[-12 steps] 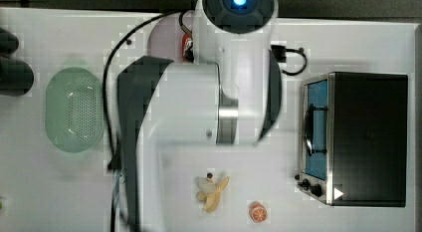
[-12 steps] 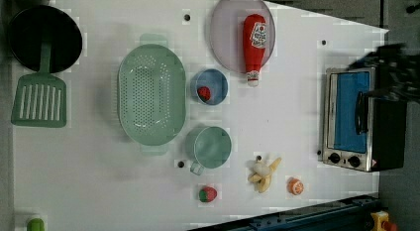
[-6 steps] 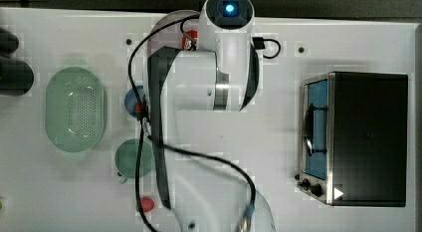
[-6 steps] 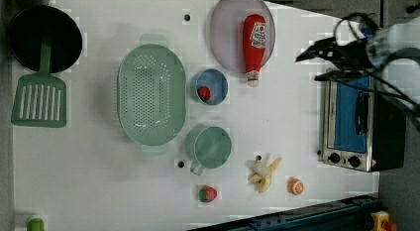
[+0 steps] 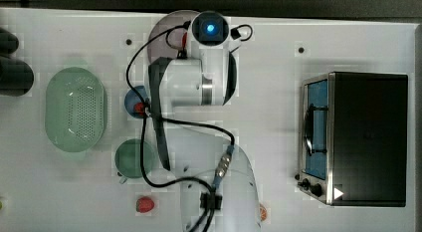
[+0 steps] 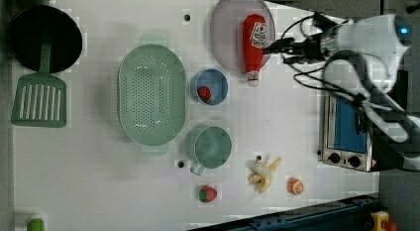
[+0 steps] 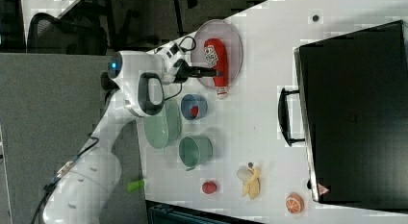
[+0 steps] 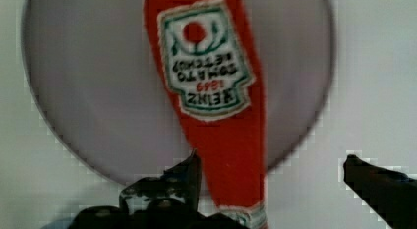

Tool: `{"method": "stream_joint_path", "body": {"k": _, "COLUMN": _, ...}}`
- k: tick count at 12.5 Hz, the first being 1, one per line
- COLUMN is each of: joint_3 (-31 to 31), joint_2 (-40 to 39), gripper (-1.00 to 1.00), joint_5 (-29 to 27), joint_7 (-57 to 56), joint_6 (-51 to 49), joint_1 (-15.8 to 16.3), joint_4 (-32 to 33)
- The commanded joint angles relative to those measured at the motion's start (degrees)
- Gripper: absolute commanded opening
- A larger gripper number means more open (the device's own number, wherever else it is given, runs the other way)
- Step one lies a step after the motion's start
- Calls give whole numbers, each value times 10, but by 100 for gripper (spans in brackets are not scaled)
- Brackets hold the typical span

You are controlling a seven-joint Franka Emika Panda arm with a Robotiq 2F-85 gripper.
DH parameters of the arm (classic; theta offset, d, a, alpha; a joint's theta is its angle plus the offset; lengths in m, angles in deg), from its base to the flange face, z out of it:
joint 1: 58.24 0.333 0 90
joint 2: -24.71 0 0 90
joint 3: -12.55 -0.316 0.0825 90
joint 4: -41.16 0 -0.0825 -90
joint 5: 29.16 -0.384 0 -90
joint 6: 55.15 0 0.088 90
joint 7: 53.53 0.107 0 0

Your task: Pick ketchup from plate and place it on table.

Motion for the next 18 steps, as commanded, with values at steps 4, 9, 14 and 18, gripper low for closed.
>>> {"method": "stream_joint_path", "body": {"k": 4, "joint_3": 1, "joint_2": -42, "gripper": 100, "joint_5": 43, "joint_7": -66, "joint_6": 101, "joint_1": 22, "joint_4": -17}}
{"method": "stream_joint_path", "body": {"k": 9, "joint_3": 2, "joint_2": -75, "gripper": 100, "joint_5": 48, "joint_7": -66, "joint_6": 132, "joint_1": 22, "joint_4": -23}}
{"method": "stream_joint_path", "body": {"k": 14, "joint_3": 2, "joint_2": -74, "gripper": 20, "joint_5": 48, "joint_7": -64, "joint_6": 142, "joint_1": 22, "joint_4": -32}}
{"method": "stream_joint_path", "body": {"k": 18, "joint_3": 1, "joint_2": -38, "gripper": 20, "joint_5": 44, "joint_7": -53, "joint_6": 137, "joint_1": 21, "joint_4": -37}}
